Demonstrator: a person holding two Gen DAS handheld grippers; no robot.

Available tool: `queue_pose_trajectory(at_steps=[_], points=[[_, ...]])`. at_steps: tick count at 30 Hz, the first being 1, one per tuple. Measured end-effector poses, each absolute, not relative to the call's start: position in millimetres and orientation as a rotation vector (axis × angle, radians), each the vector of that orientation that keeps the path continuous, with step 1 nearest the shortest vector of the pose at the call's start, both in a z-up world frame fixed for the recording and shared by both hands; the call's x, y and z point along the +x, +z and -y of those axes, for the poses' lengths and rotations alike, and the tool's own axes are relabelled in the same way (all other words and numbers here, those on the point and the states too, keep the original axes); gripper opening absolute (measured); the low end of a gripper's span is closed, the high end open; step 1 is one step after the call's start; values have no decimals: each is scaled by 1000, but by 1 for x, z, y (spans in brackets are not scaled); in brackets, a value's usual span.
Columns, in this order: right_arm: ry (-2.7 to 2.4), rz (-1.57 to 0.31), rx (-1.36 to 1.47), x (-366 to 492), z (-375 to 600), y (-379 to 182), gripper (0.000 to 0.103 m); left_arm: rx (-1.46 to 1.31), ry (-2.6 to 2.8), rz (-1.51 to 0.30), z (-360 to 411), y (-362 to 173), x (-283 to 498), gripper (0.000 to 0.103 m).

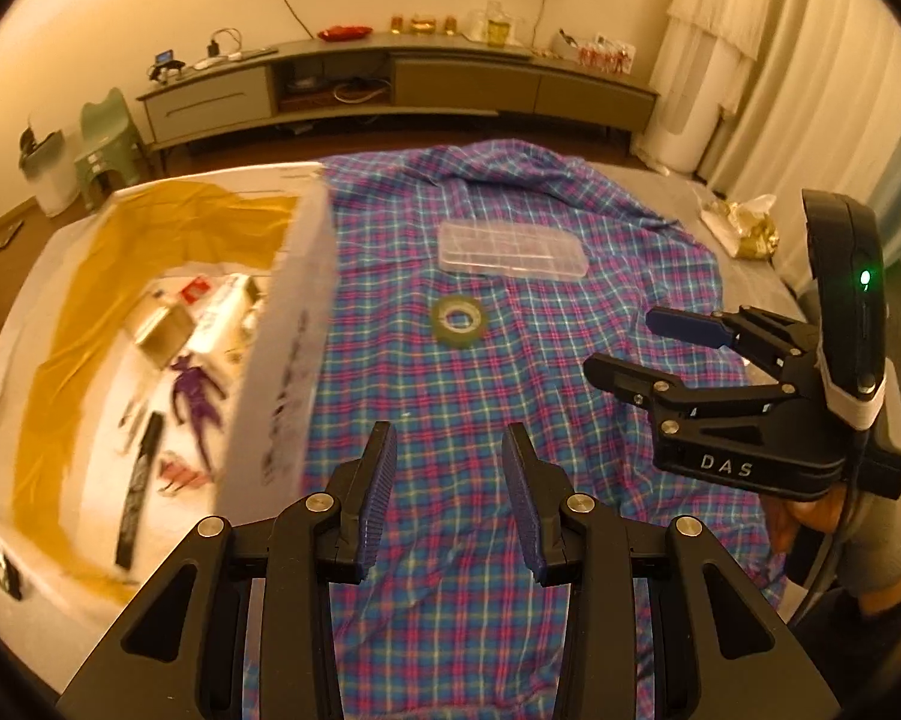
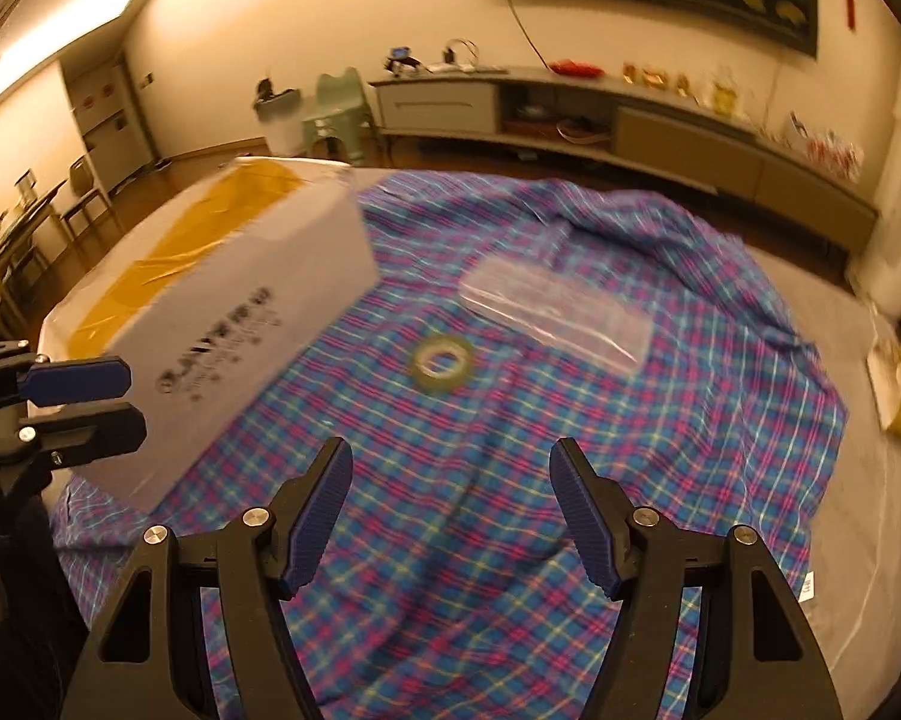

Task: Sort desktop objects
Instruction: 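Move both open tools back over the tape roll and plastic box, then grasp the green tape roll with the left tool while the right tool grasps the clear plastic box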

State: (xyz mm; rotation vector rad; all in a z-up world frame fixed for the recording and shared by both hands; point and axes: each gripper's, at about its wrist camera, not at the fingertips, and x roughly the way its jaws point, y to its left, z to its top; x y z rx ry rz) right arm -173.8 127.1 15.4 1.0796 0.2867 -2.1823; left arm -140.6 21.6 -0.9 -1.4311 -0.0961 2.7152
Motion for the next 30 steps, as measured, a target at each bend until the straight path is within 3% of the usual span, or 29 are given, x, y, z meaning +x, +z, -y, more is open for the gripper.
queue_pose_trajectory(at_steps=[3,5,7,15,22,24,28,30], points=[[-2181,-245,1144,-196,-132,5,70,-1458,2689,118,-30,-14,-164,39],[-2173,-232,1165,-209,-133,1,78,-1476,2659,149,-32,-24,-181,39],[-2165,-268,1170,-224,-128,-1,79,-1504,2643,170,-32,-33,-197,39],[-2071,-719,1092,-276,-76,-17,81,-1546,2632,256,-27,-66,-255,39],[-1930,-1000,1029,-303,-42,-40,82,-1615,2619,244,-28,-102,-287,39],[-1886,-1052,1052,-311,-37,-54,82,-1595,2628,257,-28,-109,-293,46],[-1906,-952,1108,-331,-43,-65,83,-1558,2645,287,-28,-111,-298,48],[-1917,-843,1146,-336,-50,-65,77,-1542,2645,272,-30,-111,-299,48]])
